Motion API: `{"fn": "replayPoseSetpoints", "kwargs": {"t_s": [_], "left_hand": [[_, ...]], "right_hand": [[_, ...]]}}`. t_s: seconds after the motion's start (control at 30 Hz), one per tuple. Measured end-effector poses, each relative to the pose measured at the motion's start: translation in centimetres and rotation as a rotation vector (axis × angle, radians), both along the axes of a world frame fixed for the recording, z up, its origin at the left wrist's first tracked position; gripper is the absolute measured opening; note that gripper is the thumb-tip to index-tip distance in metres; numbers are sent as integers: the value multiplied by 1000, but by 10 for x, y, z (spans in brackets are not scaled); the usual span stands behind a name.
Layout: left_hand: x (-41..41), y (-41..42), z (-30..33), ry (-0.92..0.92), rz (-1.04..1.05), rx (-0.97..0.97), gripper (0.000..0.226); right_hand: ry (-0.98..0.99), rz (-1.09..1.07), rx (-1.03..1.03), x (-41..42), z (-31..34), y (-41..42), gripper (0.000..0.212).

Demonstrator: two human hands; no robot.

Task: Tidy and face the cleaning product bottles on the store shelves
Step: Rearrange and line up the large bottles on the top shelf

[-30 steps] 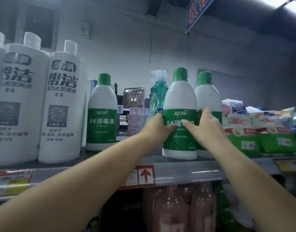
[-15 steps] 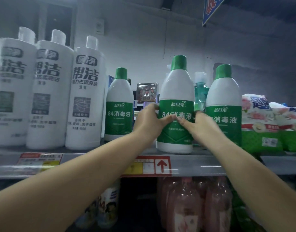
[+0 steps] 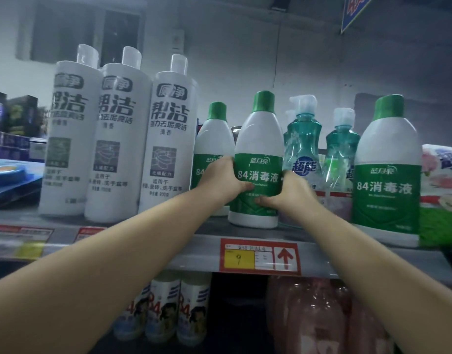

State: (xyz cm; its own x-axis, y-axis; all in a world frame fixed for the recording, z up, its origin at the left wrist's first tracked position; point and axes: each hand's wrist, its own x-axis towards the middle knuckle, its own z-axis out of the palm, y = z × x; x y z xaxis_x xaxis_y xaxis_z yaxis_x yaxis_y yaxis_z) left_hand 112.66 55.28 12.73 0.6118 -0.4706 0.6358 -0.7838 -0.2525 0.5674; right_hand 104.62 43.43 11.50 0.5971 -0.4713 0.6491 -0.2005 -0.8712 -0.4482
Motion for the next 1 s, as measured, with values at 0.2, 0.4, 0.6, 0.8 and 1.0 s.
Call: {"fn": "replayPoseSetpoints", "kwargs": {"t_s": [0.2,0.4,0.6,0.8,1.0], "left_hand": [[7,-8,4,-24,26,138,61],[13,-15,0,-57,18,135,63],[19,-17,0,-98,21,159,61],[26,-21,1,-112,73,183,53],[26,-23,6,-177,137,248,50]], "right_hand": [[36,-140,-80,7,-1,-2,68],[96,-241,-240,4,0,2,71],[174,-226,-298,6,-1,4,57],[253,-215,-332,16,1,7,52],[256,-277,-396,27,0,4,40]]}}
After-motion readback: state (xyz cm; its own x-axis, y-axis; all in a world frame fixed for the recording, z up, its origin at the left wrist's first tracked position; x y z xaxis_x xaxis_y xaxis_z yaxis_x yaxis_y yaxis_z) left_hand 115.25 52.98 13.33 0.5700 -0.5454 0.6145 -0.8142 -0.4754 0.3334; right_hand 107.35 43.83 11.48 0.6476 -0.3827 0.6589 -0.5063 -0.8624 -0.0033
